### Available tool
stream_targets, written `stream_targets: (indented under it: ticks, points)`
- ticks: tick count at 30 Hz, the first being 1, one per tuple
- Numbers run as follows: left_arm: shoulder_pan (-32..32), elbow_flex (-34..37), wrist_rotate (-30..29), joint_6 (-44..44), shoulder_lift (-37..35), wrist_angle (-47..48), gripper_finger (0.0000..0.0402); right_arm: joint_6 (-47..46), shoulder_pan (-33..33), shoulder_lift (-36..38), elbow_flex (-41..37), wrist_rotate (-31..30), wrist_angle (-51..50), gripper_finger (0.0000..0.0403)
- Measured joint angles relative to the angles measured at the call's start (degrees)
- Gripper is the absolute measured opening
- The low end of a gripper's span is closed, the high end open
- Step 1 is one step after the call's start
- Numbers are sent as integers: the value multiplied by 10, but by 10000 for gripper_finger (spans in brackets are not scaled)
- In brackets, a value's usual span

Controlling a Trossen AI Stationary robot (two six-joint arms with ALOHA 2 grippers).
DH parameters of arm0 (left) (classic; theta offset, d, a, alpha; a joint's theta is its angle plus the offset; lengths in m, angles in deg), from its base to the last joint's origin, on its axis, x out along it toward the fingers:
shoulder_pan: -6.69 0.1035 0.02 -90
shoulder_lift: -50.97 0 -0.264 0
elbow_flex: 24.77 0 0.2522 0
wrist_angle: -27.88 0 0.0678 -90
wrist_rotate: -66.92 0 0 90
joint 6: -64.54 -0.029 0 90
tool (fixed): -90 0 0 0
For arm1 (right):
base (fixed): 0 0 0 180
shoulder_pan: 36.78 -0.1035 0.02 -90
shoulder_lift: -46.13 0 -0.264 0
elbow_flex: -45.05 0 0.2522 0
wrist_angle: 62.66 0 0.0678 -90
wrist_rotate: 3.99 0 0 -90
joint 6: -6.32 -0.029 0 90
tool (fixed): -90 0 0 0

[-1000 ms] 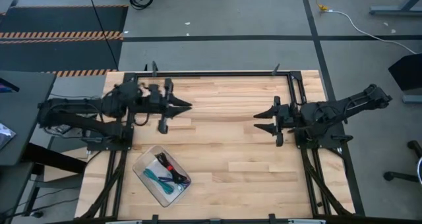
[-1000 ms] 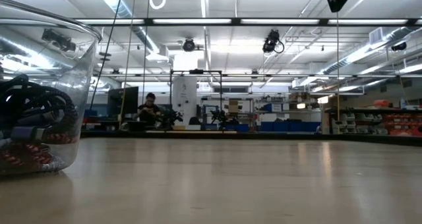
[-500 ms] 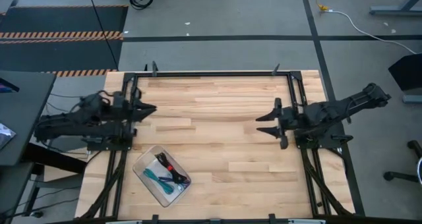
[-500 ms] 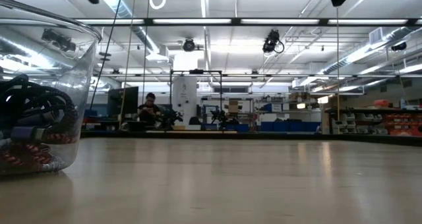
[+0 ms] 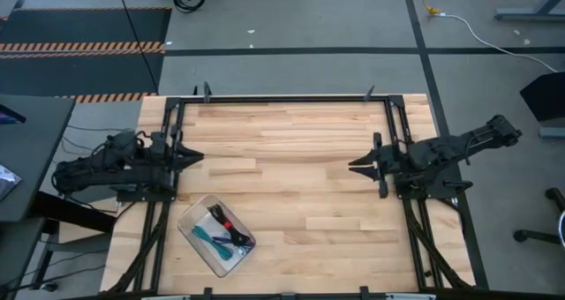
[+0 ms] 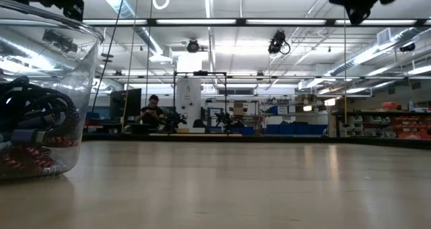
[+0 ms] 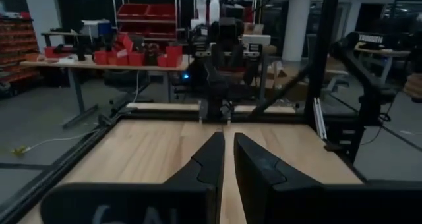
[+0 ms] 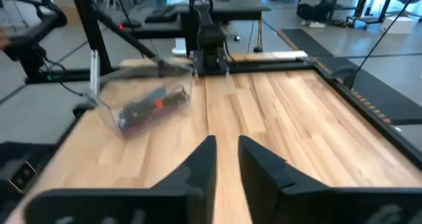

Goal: Pick and place USB-C Cables
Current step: Return to Home Position

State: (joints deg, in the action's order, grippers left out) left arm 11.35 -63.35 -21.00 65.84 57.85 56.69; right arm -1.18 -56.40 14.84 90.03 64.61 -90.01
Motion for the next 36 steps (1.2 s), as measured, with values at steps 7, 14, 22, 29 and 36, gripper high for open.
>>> stream_targets:
  ticks: [7,14,22,29,36]
  points:
    - [0,71,-22,11,-47,-30,40,8,15,30,-111,7,105,7]
    - [0,72,-29,19,-66,-7,40,15,26,115,-153,-7,113,10]
    - [0,82,-21,37,-67,10,40,5,26,217,-196,5,99,5]
    - [0,145,8,60,-66,-100,40,-2,26,273,-274,19,158,6]
    - [0,222,8,69,-67,-232,40,20,26,296,-309,71,201,5]
